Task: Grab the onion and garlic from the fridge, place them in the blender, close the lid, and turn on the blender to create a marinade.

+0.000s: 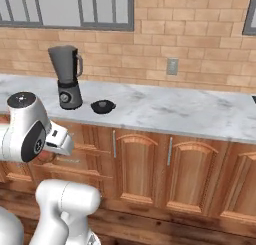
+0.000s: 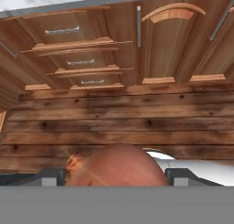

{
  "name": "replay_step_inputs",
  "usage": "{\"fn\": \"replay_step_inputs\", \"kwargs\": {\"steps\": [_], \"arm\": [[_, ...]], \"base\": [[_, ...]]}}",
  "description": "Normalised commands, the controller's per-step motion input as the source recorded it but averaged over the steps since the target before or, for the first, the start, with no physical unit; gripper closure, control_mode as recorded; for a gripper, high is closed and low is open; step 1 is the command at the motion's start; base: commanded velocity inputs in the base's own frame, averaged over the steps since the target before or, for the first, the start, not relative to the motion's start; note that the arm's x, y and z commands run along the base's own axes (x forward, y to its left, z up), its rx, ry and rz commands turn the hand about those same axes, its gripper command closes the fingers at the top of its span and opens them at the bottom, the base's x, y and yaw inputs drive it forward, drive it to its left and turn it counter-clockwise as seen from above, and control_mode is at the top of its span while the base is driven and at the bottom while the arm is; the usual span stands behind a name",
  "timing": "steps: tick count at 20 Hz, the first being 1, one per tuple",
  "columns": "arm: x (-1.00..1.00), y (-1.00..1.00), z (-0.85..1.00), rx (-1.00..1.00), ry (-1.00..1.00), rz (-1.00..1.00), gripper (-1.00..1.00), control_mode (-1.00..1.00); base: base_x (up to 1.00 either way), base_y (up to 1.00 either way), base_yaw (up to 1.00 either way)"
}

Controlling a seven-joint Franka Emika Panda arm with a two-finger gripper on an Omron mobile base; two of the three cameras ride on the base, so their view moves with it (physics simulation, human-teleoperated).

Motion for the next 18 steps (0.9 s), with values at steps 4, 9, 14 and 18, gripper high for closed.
{"fn": "replay_step_inputs", "kwargs": {"steps": [4, 9, 14, 18], "arm": [[0.00, 0.00, 0.00, 0.00, 0.00, 0.00, 1.00, 1.00], [0.00, 0.00, 0.00, 0.00, 0.00, 0.00, 1.00, 1.00], [0.00, 0.00, 0.00, 0.00, 0.00, 0.00, 1.00, 1.00], [0.00, 0.00, 0.00, 0.00, 0.00, 0.00, 1.00, 1.00]], "base": [[1.00, 0.00, 0.15], [0.84, 0.38, 0.18], [0.53, 0.71, 0.18], [0.43, 0.54, 0.11]]}}
